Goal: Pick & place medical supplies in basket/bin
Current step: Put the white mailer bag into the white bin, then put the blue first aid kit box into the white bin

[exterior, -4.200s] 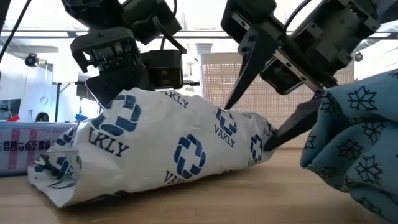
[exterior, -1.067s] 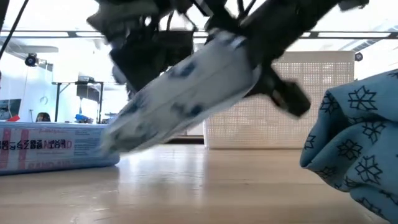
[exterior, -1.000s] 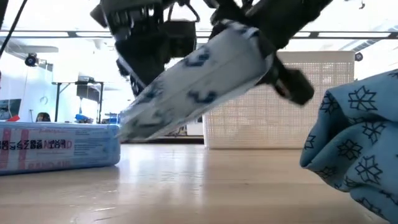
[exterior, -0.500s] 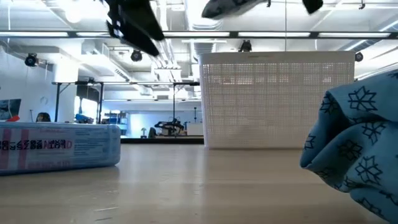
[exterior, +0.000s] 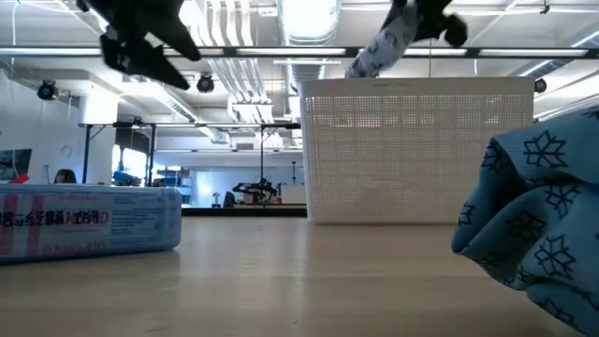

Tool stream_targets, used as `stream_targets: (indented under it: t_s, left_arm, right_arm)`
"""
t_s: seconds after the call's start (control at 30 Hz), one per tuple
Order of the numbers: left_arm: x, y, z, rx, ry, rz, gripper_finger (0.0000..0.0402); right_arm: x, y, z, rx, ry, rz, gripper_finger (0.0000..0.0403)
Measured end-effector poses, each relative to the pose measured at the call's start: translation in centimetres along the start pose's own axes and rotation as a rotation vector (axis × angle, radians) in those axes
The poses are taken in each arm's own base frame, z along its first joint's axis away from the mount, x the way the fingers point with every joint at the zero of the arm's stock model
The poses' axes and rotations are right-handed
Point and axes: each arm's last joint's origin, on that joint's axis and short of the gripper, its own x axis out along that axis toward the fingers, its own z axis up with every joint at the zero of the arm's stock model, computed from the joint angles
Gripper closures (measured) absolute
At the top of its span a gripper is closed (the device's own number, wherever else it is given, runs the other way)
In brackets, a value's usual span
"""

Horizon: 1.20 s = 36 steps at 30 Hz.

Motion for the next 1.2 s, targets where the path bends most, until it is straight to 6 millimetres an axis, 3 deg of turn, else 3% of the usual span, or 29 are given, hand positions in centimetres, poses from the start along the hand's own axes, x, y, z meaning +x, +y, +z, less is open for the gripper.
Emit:
stream_targets:
  t_s: [0.17,0.4,0.63,0.9,1.03,1.2]
  left_arm:
    - [-0.1,0.9,-1.9,-0.069,0.064,-0.039,0.0144]
    - [-0.4,1.9,-4.5,-0.127,0.180,-0.050,0.0144]
    - [-0.8,3.4,-6.8,-0.032,0.406,0.079,0.0144]
    - [-0.1,5.1,-10.6,-0.056,0.843,0.000,0.0144]
    - [0.2,6.1,-12.5,-0.050,0.960,0.001,0.0144]
    - [1.3,6.3,-13.6,-0.098,0.922,-0.044,0.0144]
  right_arm:
    - [3.8,-1.0,-0.7,0.038,0.209,0.022,0.0153]
    - [4.1,-0.4,-1.9,0.040,0.257,0.042,0.0104]
    - [0.2,3.5,-2.5,-0.031,0.275,0.362,0.0080]
    - [-5.4,8.1,-6.1,-0.162,0.423,0.640,0.0091]
    - [-6.5,9.4,-8.4,-0.173,0.495,0.666,0.0099]
    - [-6.6,10.4,-12.3,-0.184,0.605,0.646,0.0104]
